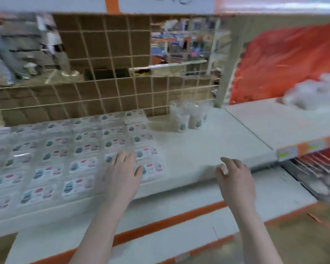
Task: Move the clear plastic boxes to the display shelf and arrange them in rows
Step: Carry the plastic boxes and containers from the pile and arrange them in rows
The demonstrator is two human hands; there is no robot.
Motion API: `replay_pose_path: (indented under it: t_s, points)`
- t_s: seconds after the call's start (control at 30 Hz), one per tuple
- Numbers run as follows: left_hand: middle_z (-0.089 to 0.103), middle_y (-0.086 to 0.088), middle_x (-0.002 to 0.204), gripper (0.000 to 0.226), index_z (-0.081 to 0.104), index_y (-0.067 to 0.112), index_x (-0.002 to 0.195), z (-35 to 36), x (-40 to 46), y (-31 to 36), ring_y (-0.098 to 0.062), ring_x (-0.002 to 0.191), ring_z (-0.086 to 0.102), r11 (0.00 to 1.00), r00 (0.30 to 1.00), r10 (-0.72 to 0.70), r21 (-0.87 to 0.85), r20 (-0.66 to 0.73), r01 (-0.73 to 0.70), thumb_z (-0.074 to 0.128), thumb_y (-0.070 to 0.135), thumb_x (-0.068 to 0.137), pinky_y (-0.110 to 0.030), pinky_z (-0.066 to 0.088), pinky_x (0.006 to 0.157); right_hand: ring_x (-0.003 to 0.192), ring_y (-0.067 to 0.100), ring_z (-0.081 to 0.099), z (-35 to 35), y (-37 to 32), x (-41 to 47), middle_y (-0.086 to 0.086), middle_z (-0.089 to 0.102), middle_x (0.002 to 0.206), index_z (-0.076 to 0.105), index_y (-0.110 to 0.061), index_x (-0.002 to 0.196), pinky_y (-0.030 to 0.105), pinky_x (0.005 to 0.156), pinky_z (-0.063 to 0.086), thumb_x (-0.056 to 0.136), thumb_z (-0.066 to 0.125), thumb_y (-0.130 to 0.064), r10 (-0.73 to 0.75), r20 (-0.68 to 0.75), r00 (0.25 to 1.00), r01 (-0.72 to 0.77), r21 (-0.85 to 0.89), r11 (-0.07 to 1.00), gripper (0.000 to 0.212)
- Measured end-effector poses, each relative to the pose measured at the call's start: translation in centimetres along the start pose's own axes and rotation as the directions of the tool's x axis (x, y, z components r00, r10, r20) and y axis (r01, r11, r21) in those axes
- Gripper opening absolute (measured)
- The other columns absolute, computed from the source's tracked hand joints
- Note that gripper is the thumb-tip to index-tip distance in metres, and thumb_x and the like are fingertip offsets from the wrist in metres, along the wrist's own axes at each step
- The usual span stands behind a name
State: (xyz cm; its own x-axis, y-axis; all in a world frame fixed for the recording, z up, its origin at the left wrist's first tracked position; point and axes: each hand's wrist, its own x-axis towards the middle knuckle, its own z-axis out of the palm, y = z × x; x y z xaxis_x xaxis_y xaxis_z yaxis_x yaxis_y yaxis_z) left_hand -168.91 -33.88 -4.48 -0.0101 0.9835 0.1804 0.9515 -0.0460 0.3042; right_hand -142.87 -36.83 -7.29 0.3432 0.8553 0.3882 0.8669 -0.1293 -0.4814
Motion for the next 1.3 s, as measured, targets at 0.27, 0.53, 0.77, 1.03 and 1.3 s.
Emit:
replay_pose_path:
  t_s: [0.27,0.53,0.77,1.03,1.3]
  points:
    - [0.03,-0.003,0.151,0.052,0.035,0.018,0.144,1.5,-0.7,9.0,-0.021,0.14,0.022,0.979,0.978,0.194,-0.079,0.075,-0.188,0.045,0.037,0.096,-0.035,0.018,0.115,0.1,0.032,0.056,-7.9,5.6,-2.8,0.012,0.06,0.114,0.061,-0.008,0.119,0.037,0.08,0.045,0.087,0.061,-0.016,0.115,-0.181,0.977,-0.125,-0.046,0.991,0.033]
    - [0.037,-0.008,0.146,0.051,0.042,0.012,0.14,6.0,-1.0,23.0,-0.024,0.138,0.026,0.935,0.939,0.333,-0.156,0.084,-0.317,0.052,0.03,0.094,-0.034,0.022,0.113,0.1,0.034,0.058,-14.1,17.0,-1.8,0.014,0.062,0.11,0.062,-0.004,0.118,0.04,0.083,0.044,0.086,0.064,-0.014,0.214,-0.269,0.939,-0.24,-0.07,0.968,0.034]
    - [0.041,-0.009,0.141,0.048,0.047,0.013,0.136,10.6,-2.0,38.9,-0.025,0.134,0.03,0.894,0.912,0.405,-0.24,0.07,-0.379,0.055,0.027,0.091,-0.033,0.023,0.109,0.104,0.033,0.057,-20.7,30.1,1.4,0.014,0.063,0.11,0.062,-0.004,0.117,0.041,0.087,0.044,0.085,0.066,-0.015,0.264,-0.287,0.921,-0.305,-0.108,0.946,0.034]
    - [0.04,-0.012,0.143,0.048,0.047,0.012,0.136,13.7,-0.7,48.8,-0.027,0.135,0.029,0.896,0.918,0.393,-0.246,0.056,-0.369,0.056,0.027,0.091,-0.034,0.021,0.111,0.092,0.033,0.06,-23.3,38.2,7.1,0.014,0.065,0.1,0.065,-0.002,0.11,0.038,0.078,0.048,0.082,0.068,-0.012,0.173,-0.303,0.937,-0.214,-0.107,0.971,0.03]
    - [0.04,-0.014,0.143,0.05,0.047,0.008,0.136,17.7,5.2,55.8,-0.028,0.136,0.028,0.902,0.928,0.372,-0.245,0.022,-0.356,0.057,0.027,0.091,-0.035,0.021,0.11,0.098,0.032,0.059,-22.6,43.9,14.8,0.012,0.063,0.105,0.064,-0.004,0.112,0.041,0.082,0.048,0.084,0.065,-0.014,0.123,-0.271,0.955,-0.149,-0.076,0.986,0.03]
